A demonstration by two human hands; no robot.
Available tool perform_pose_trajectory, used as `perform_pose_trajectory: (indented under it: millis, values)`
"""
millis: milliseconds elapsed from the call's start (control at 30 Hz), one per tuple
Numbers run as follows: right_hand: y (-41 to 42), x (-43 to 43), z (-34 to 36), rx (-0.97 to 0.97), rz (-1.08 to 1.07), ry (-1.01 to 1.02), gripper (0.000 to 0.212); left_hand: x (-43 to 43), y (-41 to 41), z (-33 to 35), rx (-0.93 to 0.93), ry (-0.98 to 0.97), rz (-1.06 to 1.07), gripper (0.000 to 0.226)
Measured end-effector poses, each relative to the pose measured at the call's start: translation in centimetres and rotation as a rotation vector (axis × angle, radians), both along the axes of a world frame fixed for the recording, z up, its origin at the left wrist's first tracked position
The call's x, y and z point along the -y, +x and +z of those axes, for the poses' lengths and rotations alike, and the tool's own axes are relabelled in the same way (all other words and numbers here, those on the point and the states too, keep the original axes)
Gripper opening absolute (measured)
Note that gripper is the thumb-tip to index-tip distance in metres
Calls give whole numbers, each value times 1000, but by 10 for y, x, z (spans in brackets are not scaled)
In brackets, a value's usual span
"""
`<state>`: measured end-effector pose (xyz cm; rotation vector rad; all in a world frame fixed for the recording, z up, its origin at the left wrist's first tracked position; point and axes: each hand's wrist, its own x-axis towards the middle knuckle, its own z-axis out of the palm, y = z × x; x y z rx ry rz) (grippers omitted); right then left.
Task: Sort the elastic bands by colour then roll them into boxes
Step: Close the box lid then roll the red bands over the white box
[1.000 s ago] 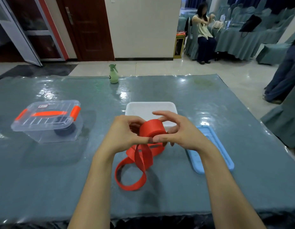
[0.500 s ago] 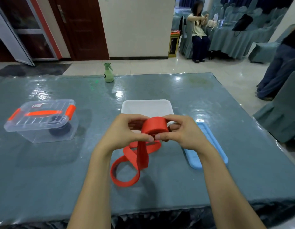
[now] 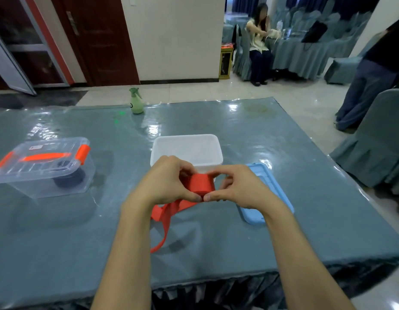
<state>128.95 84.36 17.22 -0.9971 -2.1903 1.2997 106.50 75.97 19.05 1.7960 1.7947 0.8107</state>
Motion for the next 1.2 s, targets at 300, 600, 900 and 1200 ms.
perform_pose_trajectory:
  millis: [300,600,900,1200]
  values:
    - [12,-4,7,9,38,80,47,1,12,4,115,28,-22,44]
    - [12,-18,13,-492,65,-160,47,-1,0,8,620,151,15,57]
    - [5,-18,0,-134,47,-40,76,-8,0,14,171,121,118,53]
    - [-20,-13,0,-49,-2,117,42,-11,-10,6,-61,43,78,55]
